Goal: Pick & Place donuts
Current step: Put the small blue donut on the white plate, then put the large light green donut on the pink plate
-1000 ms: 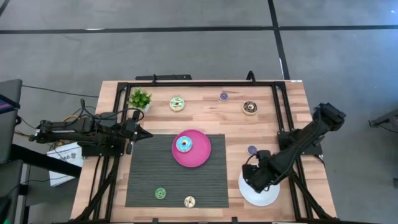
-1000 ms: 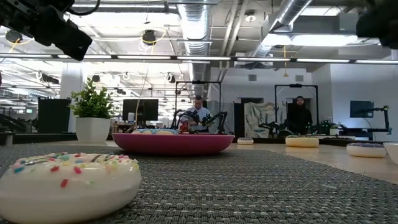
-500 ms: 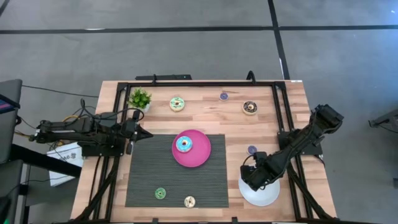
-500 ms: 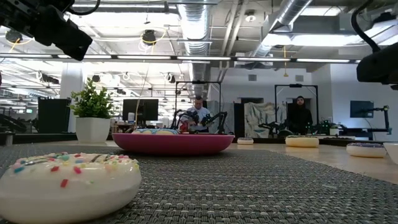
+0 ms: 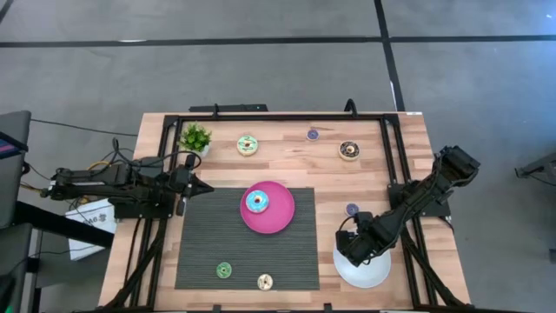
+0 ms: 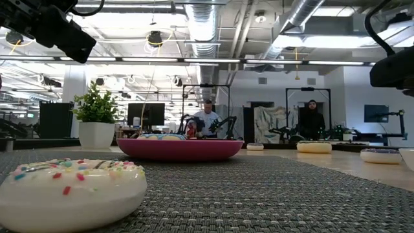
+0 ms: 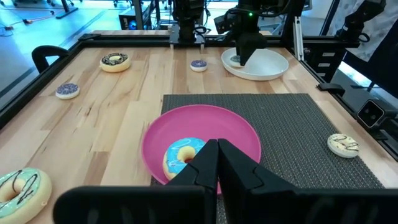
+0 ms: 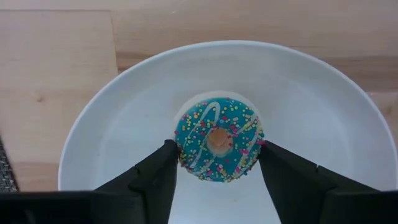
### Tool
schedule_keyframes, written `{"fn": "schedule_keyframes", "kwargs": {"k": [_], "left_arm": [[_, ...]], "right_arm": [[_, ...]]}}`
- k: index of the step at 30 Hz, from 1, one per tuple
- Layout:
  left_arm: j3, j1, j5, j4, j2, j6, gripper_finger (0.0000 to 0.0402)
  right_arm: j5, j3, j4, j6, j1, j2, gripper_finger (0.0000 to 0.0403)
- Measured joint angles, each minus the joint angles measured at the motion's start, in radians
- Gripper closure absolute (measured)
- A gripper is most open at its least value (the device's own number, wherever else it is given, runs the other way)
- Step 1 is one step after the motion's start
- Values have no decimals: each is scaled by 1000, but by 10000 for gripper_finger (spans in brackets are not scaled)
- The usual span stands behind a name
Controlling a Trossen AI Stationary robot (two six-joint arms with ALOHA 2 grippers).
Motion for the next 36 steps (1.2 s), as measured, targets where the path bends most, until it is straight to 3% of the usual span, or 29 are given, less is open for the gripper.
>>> {"fn": "schedule_keyframes", "kwargs": {"k": [10, 15, 19, 22, 30, 36], "left_arm": [[0, 0, 0, 0, 0, 0, 401], [0, 0, -8, 0, 0, -27, 402], [0, 0, -9, 3, 0, -72, 402], [1, 0, -9, 9, 19, -125, 402], [13, -51, -19, 58, 183, -224, 402], [134, -189, -194, 77, 372, -226, 402]], "right_arm": [[6, 10, -15, -12, 0, -38, 147], [104, 61, -140, -44, 0, -149, 148], [264, 74, -197, -132, -24, -245, 157], [345, 72, -227, -312, -84, -298, 174], [337, 29, -201, -950, -360, -391, 235], [238, -63, -71, -1281, -501, -471, 307]]}}
